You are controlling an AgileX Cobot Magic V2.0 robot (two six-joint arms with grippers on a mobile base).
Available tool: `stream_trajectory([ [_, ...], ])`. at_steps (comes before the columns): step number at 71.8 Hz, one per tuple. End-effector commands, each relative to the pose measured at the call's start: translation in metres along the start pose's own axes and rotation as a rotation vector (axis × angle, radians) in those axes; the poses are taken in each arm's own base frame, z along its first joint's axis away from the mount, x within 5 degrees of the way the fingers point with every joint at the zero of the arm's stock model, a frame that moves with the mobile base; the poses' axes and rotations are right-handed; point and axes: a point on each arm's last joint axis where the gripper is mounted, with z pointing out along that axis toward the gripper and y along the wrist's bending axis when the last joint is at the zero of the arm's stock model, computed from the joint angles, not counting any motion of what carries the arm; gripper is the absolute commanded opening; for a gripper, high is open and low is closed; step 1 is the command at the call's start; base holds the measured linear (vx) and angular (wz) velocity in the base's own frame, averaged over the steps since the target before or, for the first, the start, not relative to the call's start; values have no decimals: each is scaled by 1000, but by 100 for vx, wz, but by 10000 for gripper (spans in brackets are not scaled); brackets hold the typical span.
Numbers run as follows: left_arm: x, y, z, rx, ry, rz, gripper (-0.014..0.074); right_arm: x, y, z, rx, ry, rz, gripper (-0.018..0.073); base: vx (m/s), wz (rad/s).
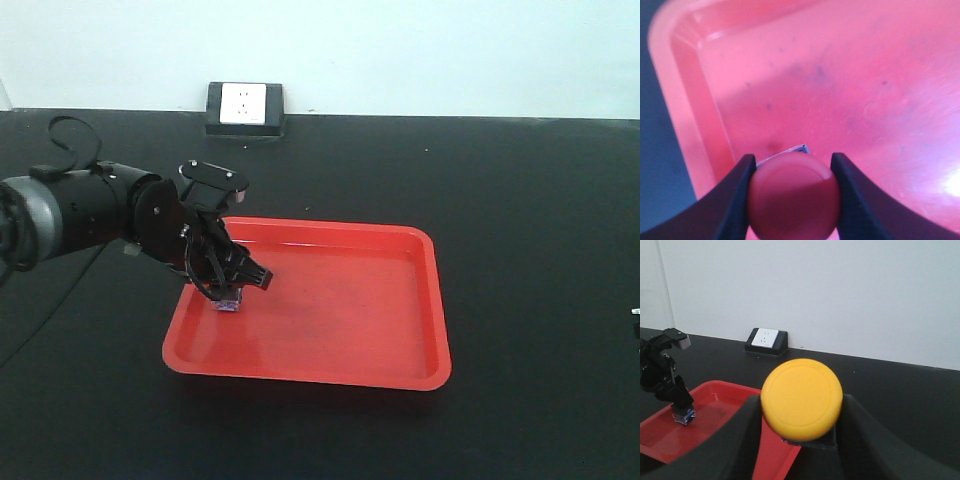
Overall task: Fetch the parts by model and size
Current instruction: 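Lower the left gripper with the red button into the tray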
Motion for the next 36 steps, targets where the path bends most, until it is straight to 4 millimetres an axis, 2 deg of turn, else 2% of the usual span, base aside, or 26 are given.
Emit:
stream_trajectory([
  [1, -18, -4, -19, 11, -119, -4, 57, -15, 0, -1, 2, -93, -14, -10, 0, 0],
  [9, -16, -4, -16, 11, -102, -5, 144, -15, 0, -1, 2, -93, -14, -10, 0, 0],
  [21, -16, -4, -19, 12, -66, -4, 365, -15, 0, -1, 2, -93, -14, -10, 0, 0],
  [30, -25, -6, -31, 32, -49, -22, 516, -15, 0, -1, 2, -93, -14, -10, 0, 0],
  [36, -32, -8, -47, 50, -87, -34, 576, -15, 0, -1, 2, -91, -14, -10, 0, 0],
])
